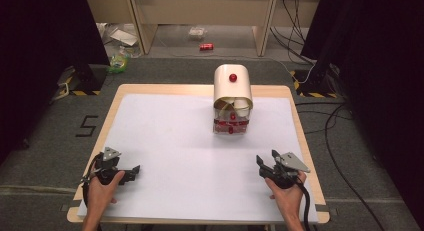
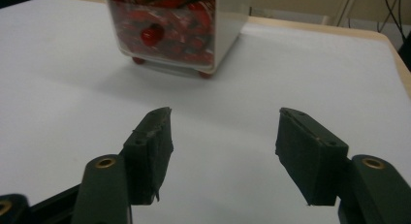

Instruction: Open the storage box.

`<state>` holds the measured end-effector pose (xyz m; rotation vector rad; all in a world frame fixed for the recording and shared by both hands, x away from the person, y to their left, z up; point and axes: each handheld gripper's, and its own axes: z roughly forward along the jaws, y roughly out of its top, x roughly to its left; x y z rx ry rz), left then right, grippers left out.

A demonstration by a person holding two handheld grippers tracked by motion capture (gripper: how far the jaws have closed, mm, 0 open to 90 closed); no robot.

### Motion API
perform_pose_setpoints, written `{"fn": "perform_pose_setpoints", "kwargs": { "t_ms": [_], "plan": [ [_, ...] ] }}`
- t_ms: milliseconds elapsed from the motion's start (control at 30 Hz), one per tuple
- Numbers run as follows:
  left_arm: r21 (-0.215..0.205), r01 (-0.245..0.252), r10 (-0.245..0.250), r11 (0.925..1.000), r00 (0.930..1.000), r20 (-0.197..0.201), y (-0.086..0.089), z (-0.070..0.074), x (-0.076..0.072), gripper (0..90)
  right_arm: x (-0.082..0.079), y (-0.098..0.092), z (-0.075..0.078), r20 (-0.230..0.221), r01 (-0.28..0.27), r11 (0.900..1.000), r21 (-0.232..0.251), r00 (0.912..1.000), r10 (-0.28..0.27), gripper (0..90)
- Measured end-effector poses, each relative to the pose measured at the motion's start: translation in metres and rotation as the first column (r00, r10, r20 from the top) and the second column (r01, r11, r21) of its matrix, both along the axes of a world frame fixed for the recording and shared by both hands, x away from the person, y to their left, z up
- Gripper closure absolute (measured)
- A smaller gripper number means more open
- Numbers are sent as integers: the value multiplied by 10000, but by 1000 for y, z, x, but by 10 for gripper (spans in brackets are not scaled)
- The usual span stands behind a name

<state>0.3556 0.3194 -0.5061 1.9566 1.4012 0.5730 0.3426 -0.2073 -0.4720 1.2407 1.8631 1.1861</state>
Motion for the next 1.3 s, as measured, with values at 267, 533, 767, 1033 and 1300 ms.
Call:
{"fn": "perform_pose_setpoints", "kwargs": {
  "t_ms": [267, 533, 767, 1033, 1300],
  "plan": [
    [9, 1, -1, 10000, 10000, 11, 0, 0, 0, 0, 10, 26, 0, 475, -393, 9991, -130, 9981, 399, 483],
    [7, 1, -1, 10000, 10000, 18, 0, 0, 0, 0, 17, 38, -3, 692, -20, 10000, 73, 9976, 15, 523],
    [11, 0, 0, 10000, 10000, 26, 0, 0, 0, 0, 23, 50, -6, 762, 28, 9999, 110, 9971, -36, 535],
    [13, 2, -2, 10000, 10000, 32, 0, 0, 0, 0, 30, 57, -8, 674, -83, 9997, 219, 9977, 68, 548],
    [19, 5, -5, 10000, 10000, 33, 0, 0, 0, 0, 42, 63, -5, 779, -450, 9990, -11, 9959, 450, 596]
  ]
}}
